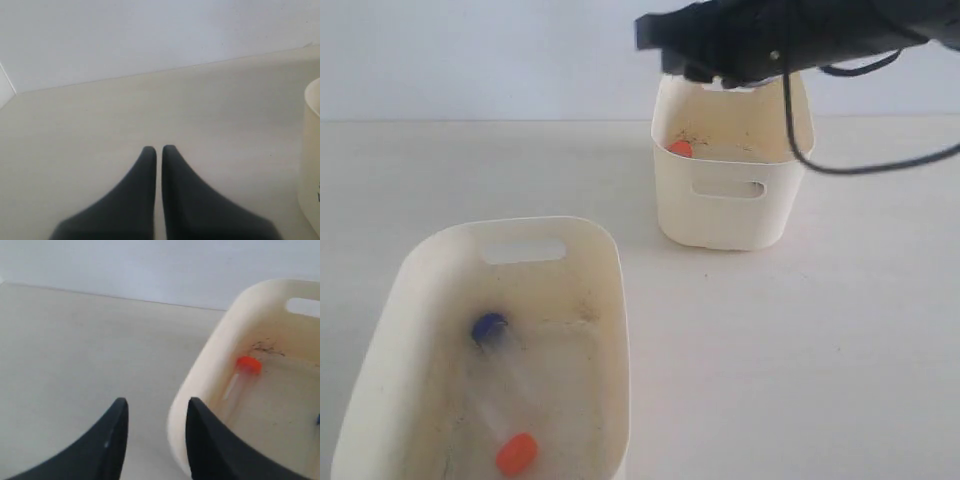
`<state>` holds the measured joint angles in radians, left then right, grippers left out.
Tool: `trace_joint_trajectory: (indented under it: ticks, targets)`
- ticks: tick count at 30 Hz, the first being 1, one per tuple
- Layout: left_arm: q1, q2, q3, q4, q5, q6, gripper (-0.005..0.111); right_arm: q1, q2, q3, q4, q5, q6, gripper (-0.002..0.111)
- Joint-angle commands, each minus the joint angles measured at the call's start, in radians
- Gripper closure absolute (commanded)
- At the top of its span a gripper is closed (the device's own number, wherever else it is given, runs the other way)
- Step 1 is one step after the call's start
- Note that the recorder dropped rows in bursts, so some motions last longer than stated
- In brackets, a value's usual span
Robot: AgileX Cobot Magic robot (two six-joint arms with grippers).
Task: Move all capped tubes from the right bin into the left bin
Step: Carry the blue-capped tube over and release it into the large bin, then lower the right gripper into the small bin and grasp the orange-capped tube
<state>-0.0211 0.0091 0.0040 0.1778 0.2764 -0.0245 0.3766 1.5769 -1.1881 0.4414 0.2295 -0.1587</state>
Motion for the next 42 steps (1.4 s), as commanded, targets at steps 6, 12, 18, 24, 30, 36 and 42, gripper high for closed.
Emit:
trace_joint_trajectory:
  ticks: [6, 12, 18, 24, 30, 36, 42]
  targets:
    - [0.001, -0.002, -0.004, -0.001, -0.015, -0.012, 0.102, -0.128, 0.310, -0.387, -0.003, 0.312, 0.075, 0.072]
    - [0.001, -0.002, -0.004, -0.001, -0.015, -0.012, 0.102, -0.169, 0.535, -0.593, -0.011, 0.455, 0.146, 0.072]
    - [0.001, -0.002, -0.004, -0.001, -0.015, -0.012, 0.102, -0.188, 0.693, -0.724, -0.010, 0.513, 0.197, 0.072]
    - [0.001, -0.002, -0.004, -0.001, -0.015, -0.012, 0.102, -0.188, 0.753, -0.747, -0.010, 0.502, 0.201, 0.067]
    - [0.001, -0.002, -0.004, -0.001, -0.015, -0.012, 0.102, -0.188, 0.784, -0.747, -0.017, 0.469, 0.201, 0.048]
    - [0.001, -0.002, -0.004, -0.001, -0.015, -0.012, 0.102, -0.186, 0.824, -0.748, -0.024, 0.471, 0.201, 0.047]
    - [0.001, -0.002, -0.004, -0.001, -0.015, -0.012, 0.102, -0.178, 0.856, -0.748, -0.055, 0.480, 0.199, 0.047]
